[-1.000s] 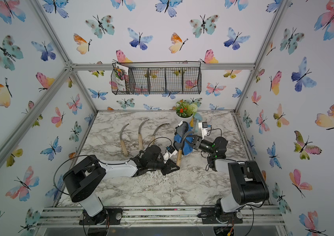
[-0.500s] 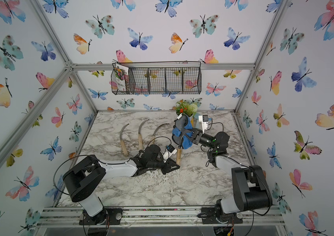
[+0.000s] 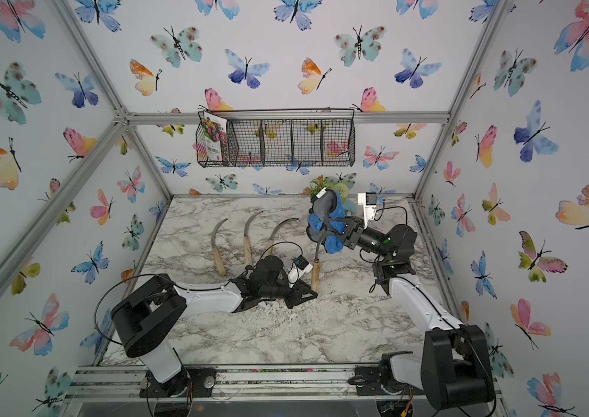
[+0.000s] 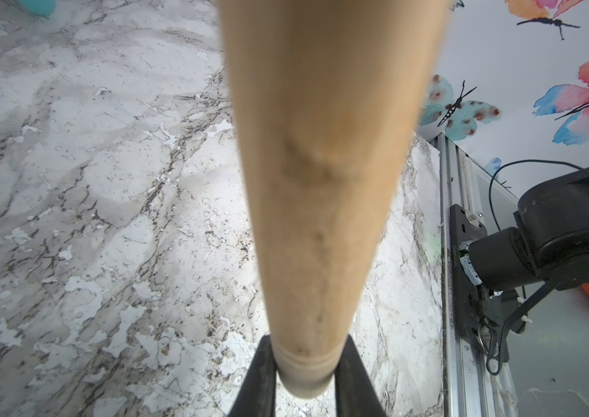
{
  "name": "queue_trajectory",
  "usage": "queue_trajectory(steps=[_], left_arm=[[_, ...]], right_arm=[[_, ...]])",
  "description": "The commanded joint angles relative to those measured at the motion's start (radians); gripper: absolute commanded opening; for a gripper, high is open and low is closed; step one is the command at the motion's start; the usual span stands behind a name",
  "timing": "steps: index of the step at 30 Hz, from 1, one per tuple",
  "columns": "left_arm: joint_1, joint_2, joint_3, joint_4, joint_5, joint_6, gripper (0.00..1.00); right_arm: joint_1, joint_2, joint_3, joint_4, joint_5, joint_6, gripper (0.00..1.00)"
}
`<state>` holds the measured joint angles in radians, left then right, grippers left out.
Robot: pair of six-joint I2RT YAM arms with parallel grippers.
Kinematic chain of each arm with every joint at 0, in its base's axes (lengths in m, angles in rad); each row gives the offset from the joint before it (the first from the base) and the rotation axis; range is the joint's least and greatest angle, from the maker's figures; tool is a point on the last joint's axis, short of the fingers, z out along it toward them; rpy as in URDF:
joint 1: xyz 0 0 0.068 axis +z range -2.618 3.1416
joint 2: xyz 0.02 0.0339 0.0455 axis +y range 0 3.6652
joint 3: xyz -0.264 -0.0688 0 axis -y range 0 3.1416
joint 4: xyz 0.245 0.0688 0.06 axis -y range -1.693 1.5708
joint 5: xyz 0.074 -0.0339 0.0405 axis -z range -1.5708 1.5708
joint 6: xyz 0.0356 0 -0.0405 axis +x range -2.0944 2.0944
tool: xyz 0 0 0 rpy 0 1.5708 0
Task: Wipe small sickles with rags
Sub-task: Wipe the small sickle.
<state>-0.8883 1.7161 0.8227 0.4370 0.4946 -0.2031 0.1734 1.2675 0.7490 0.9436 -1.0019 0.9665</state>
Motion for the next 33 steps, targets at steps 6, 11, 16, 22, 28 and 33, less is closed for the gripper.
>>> queue_trajectory(steps=[6, 11, 16, 22, 28, 33], left_arm=[[0.003, 0.0, 0.004, -0.013, -0.002, 0.0, 0.0], [0.003, 0.004, 0.006, -0.015, -0.038, 0.002, 0.0], [0.003, 0.008, 0.009, -0.014, -0.036, 0.001, 0.0], [0.003, 0.013, 0.01, -0.014, -0.037, 0.0, 0.0], [0.003, 0.015, 0.01, -0.014, -0.042, -0.001, 0.0], [0.004, 0.02, 0.011, -0.015, -0.051, -0.005, 0.0]], right_arm=[[0.004, 0.107, -0.086, 0.136, -0.004, 0.007, 0.02], [0.034, 0.209, -0.177, 0.304, 0.0, 0.055, 0.02], [0.046, 0.269, -0.209, 0.41, -0.009, 0.102, 0.02], [0.039, 0.179, -0.154, 0.322, 0.001, 0.095, 0.02], [-0.018, 0.034, -0.073, 0.174, 0.019, 0.092, 0.02], [-0.079, -0.034, -0.043, 0.247, -0.007, 0.216, 0.02]])
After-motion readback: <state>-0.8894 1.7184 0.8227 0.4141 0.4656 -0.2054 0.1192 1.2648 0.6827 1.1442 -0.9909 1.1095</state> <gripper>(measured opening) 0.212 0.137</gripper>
